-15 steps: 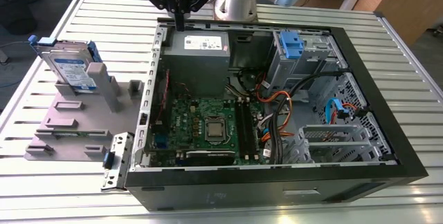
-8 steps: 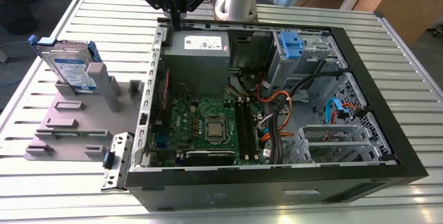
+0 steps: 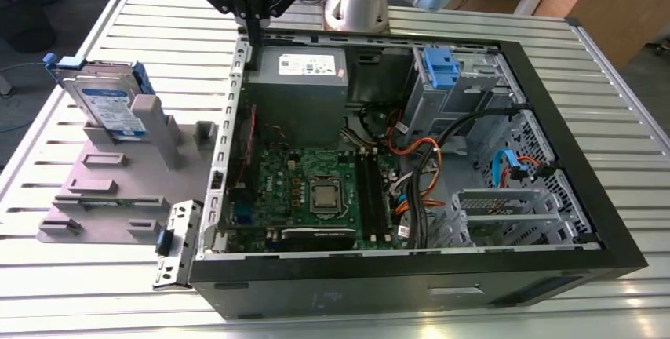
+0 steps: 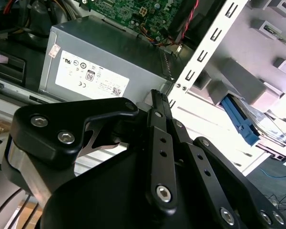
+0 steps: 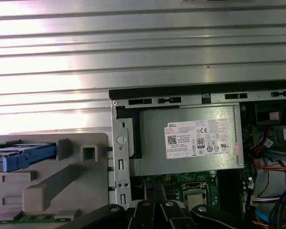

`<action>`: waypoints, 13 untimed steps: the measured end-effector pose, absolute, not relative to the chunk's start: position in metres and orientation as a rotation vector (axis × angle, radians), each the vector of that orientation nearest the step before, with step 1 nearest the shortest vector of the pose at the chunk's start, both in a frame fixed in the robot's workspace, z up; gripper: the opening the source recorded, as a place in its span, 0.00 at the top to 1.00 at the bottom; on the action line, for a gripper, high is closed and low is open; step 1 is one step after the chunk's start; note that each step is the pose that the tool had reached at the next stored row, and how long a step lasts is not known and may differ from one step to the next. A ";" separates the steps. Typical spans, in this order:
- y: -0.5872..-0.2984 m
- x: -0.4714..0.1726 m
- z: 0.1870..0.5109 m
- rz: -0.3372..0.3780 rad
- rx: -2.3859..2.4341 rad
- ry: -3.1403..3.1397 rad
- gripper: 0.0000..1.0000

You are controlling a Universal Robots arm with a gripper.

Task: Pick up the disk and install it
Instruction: 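Reach for the disk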

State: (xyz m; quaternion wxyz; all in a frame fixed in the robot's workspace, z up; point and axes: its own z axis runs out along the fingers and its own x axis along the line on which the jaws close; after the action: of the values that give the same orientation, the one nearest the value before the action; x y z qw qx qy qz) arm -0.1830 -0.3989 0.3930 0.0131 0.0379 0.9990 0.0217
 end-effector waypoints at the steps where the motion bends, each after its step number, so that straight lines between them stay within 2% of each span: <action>1: -0.399 -0.184 0.393 0.068 0.118 3.112 0.89; 13: -0.399 -0.196 0.393 0.068 0.118 3.112 0.89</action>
State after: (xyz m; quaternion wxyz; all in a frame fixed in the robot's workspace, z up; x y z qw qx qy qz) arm -0.1957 -0.3989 0.3929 0.0131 0.0379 0.9990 0.0217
